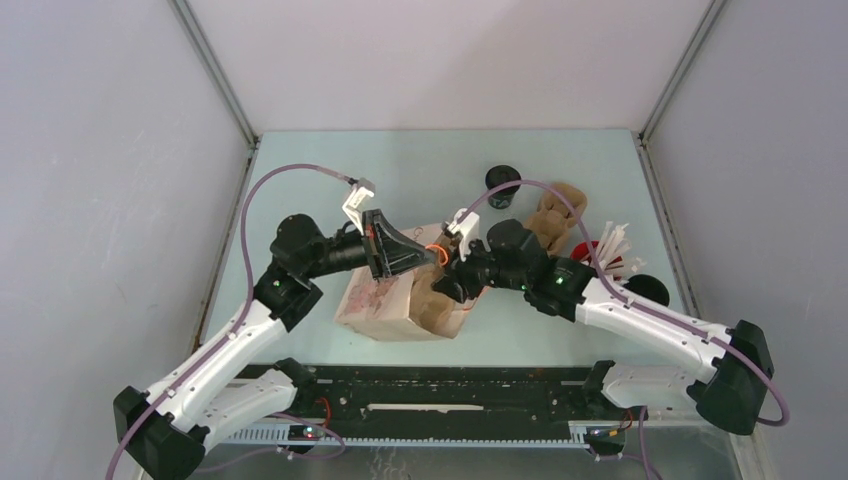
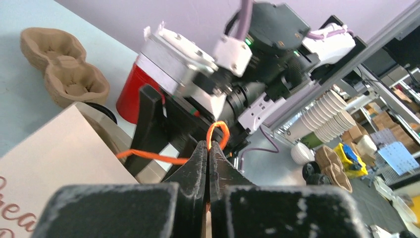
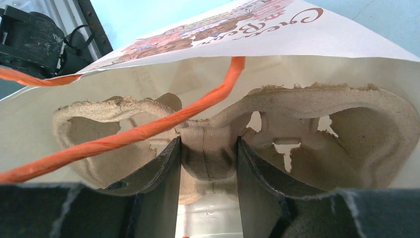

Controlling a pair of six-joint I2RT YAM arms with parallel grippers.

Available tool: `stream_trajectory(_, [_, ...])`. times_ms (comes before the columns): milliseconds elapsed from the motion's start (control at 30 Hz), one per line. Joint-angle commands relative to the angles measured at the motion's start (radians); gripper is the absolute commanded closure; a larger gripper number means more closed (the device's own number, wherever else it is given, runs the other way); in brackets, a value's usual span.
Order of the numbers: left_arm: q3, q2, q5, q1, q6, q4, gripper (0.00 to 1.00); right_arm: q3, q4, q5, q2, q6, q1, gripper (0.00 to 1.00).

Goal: Pack the takeout coffee

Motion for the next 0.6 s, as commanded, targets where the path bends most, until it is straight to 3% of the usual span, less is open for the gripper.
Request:
stream_trajectory(0, [-0.041, 0.0, -0.078, -0.007, -0.067, 0.113, 1.0, 0.021, 0.071, 0.13, 0.004, -0.052, 0.063, 0.56])
stream_trajectory(267, [-0.097, -0.009, -0.069, -0.01, -0.129, 0.273, 1.0, -0.111, 0.386, 0.038, 0.043, 0.011, 0.066, 0.52])
stream_trajectory(567, [-0.104, -0.005, -0.057, -0.01, -0.121, 0.275, 1.0, -0.13, 0.385, -0.044, 0.094, -0.025, 0.042, 0.5])
